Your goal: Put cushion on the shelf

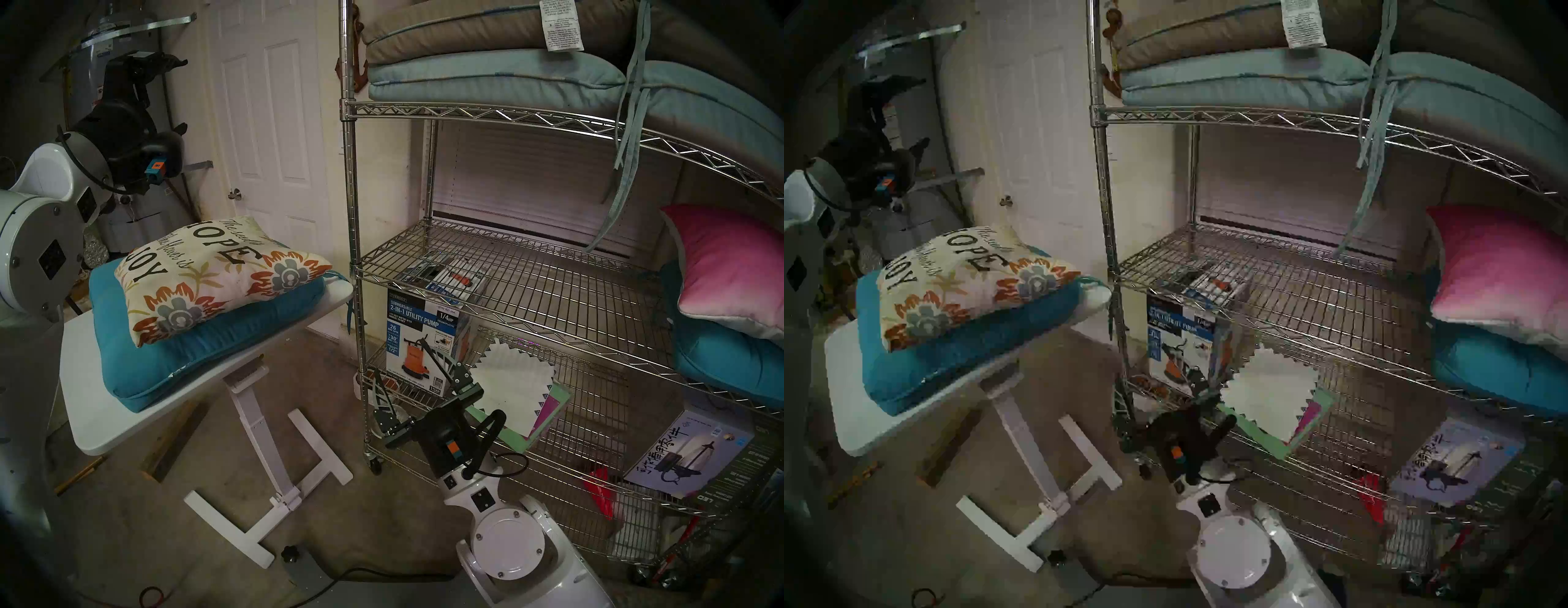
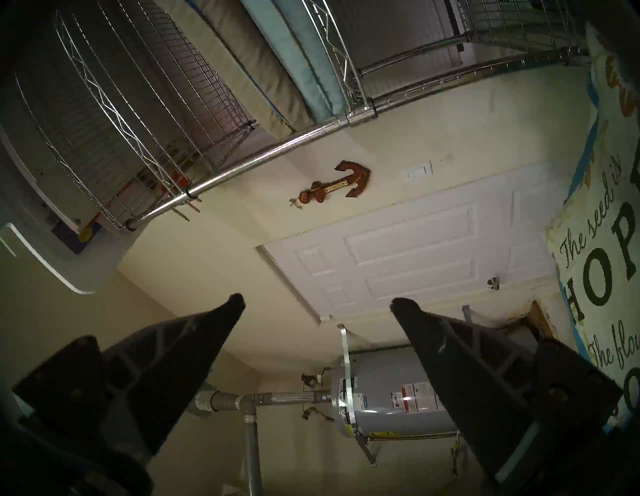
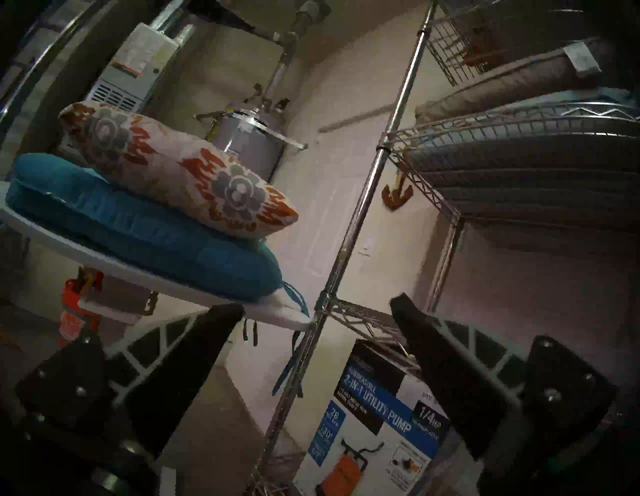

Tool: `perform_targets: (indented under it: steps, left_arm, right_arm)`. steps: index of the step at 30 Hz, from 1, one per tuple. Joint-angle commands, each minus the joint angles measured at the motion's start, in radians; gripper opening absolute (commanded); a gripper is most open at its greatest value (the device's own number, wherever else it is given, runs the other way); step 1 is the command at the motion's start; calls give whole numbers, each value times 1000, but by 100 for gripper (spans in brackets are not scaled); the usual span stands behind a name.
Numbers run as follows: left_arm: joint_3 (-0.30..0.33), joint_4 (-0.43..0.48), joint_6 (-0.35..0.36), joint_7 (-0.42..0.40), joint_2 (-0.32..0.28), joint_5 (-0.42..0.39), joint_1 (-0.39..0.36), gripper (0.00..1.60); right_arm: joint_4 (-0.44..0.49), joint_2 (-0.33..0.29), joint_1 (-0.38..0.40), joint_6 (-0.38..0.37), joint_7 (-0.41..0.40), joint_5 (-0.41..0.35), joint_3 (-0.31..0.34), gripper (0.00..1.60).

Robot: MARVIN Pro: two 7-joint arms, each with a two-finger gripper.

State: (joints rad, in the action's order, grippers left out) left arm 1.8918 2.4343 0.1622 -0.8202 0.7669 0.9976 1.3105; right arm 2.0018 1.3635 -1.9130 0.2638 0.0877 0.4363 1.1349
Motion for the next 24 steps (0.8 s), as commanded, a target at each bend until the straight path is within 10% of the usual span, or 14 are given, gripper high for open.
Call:
perform_targets:
  steps: [1, 24]
  left_arm:
    - [4, 9, -1, 6, 0, -2, -8, 160]
    - [7, 9, 0, 4, 3, -1, -4, 160]
  right_arm:
    - [-29, 20, 112, 30, 49, 46, -45, 160]
    - [-228, 32, 320, 20, 391, 127, -242, 160]
